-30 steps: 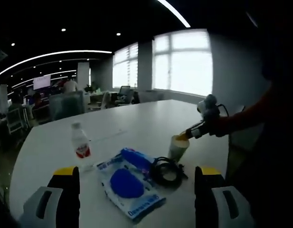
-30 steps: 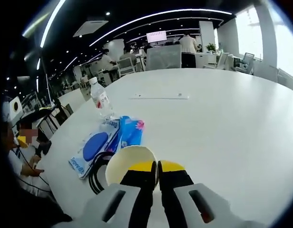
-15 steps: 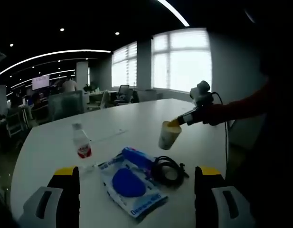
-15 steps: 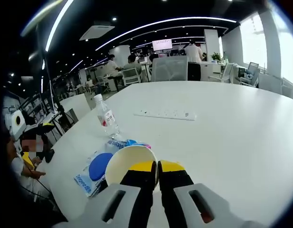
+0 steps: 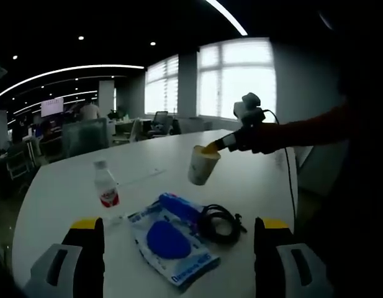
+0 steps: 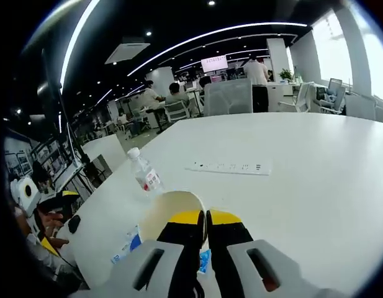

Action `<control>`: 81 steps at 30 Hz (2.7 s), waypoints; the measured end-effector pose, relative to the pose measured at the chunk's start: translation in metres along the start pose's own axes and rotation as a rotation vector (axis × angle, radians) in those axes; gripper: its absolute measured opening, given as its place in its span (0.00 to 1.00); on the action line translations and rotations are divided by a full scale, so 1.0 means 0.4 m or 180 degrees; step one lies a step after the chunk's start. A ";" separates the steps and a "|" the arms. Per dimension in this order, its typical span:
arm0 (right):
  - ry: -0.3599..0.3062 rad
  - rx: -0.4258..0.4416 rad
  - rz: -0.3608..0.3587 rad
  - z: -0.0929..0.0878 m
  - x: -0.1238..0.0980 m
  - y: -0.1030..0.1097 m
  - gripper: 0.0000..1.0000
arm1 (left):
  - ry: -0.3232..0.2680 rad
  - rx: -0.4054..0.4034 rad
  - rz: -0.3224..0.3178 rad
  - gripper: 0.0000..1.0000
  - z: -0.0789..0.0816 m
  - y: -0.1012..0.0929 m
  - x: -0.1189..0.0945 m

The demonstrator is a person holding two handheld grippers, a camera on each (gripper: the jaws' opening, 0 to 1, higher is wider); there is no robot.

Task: Arrange the tabletop items into an orderly group along one side of the table until the central work area is clear of visible clutter.

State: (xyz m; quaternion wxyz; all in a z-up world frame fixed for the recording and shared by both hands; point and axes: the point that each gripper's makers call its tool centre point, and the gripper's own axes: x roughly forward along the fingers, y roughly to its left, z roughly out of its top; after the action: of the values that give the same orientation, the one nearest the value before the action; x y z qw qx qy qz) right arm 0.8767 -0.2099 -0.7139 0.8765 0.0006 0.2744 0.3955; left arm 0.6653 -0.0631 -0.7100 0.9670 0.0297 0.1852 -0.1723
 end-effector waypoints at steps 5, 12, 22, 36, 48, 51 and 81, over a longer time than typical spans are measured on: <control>0.0000 -0.0023 0.0015 0.031 0.027 0.005 0.00 | -0.0025 -0.0003 -0.0013 0.99 0.010 0.006 0.008; 0.0032 -0.0053 0.0083 0.071 0.075 0.032 0.00 | -0.0032 -0.0002 -0.0024 0.99 0.015 0.010 0.011; 0.0124 -0.0008 0.0179 0.093 0.142 0.079 0.00 | 0.0018 -0.0035 0.0023 0.98 -0.006 0.022 -0.002; 0.0192 0.0030 0.0282 0.109 0.234 0.128 0.00 | 0.0058 -0.0027 0.0076 0.98 -0.017 0.040 -0.004; 0.0304 0.0082 0.0286 0.087 0.294 0.142 0.00 | 0.0049 -0.0020 0.0082 0.97 -0.008 0.041 0.002; 0.0327 0.0055 0.0313 0.082 0.325 0.148 0.00 | 0.0051 -0.0007 0.0075 0.96 -0.006 0.042 0.006; 0.0647 -0.0112 0.0401 -0.024 0.448 0.201 0.00 | 0.0176 -0.0003 -0.0041 0.94 -0.046 0.090 0.051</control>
State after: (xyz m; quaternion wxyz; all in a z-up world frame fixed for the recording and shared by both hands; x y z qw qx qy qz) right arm 0.9124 -0.0325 -0.7905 0.8175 -0.0376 0.3542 0.4525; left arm 0.6893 -0.0335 -0.7348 0.9604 0.0328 0.2122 -0.1775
